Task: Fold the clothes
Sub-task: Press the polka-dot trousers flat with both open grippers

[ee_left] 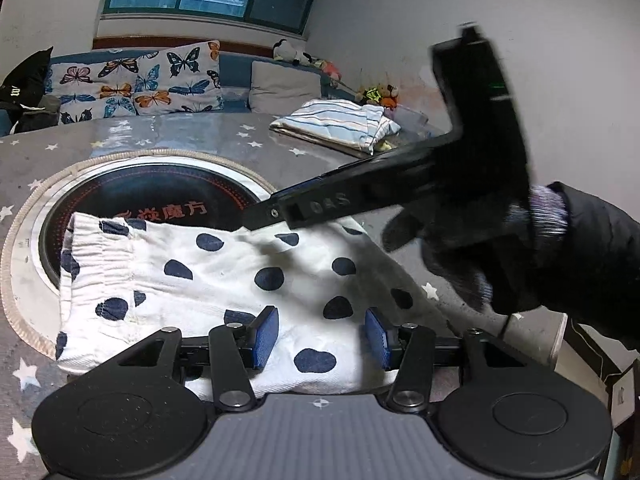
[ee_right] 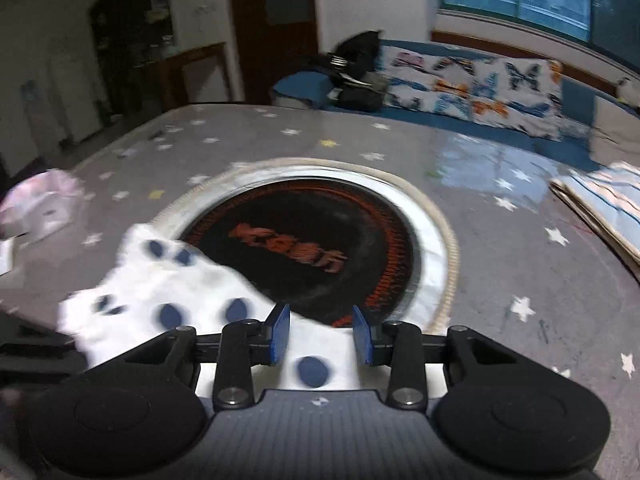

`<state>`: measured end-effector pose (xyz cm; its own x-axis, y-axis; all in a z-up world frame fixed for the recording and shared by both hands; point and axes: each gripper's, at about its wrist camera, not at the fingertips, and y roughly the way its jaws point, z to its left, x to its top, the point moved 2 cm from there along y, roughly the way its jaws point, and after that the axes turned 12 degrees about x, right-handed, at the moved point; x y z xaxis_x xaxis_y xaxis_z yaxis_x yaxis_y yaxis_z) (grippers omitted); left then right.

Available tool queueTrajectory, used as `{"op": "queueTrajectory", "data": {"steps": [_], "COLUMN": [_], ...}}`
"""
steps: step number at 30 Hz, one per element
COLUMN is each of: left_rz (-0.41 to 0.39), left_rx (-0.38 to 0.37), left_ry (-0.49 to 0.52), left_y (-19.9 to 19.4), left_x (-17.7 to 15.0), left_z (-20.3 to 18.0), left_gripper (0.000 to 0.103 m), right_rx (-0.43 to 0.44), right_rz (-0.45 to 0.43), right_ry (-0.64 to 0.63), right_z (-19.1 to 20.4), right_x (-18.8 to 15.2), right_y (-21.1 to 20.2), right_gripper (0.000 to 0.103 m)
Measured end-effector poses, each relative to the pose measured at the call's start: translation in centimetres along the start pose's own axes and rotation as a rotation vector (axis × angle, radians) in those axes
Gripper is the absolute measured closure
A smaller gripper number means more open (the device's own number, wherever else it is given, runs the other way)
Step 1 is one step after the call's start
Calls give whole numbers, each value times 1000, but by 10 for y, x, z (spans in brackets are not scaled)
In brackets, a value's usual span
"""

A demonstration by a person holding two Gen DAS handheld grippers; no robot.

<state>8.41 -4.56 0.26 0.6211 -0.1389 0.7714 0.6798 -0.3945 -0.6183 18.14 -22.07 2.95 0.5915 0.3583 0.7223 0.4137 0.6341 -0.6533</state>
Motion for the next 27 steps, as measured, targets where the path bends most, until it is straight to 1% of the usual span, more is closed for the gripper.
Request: {"op": "queueTrajectory", "data": {"steps": [3,5,8,11,13,14,16,18,19,21,23,25,27], "left_rz": [7,13,17,20,20,17,9,0,-5,-10,-13,-19,-26], "left_rx": [2,2,4,6,7,8,11,23,32,44,54,63,72], "left_ry": [5,5,8,10,9,7,3,4,5,3,-6,-17,-29], "left_y": [1,2,0,-2,-4,-5,-9,-13,-15,-20,-24,-29,-34], "left_x": [0,-2,-5,-7,-8,-8,-7,-7,-7,-9,-11,-13,-15], "left_z": [-1,-1,-2,-1,-1,-1,0,-1,-1,1,4,7,10], "left_gripper": [51,51,50,48,46,43,39,28,26,25,24,24,21], "right_rx": [52,61,37,29,25,23,19,12,7,-3,-7,-5,-5], "right_rz": [29,55,74,41,16,4,-21,-35,-39,-47,-50,-54,-56], "right_ry": [-54,-77,-70,-38,-23,-17,-5,-3,-1,2,11,14,7], "right_z": [17,24,24,17,15,14,12,12,12,13,14,16,21], "right_x": [-4,-7,-9,-5,-2,-1,1,-1,-4,-9,-15,-22,-30], "right_y": [3,13,31,35,29,25,17,6,1,-9,-17,-25,-32], "right_gripper": [68,68,67,63,61,60,50,48,42,35,35,23,22]}}
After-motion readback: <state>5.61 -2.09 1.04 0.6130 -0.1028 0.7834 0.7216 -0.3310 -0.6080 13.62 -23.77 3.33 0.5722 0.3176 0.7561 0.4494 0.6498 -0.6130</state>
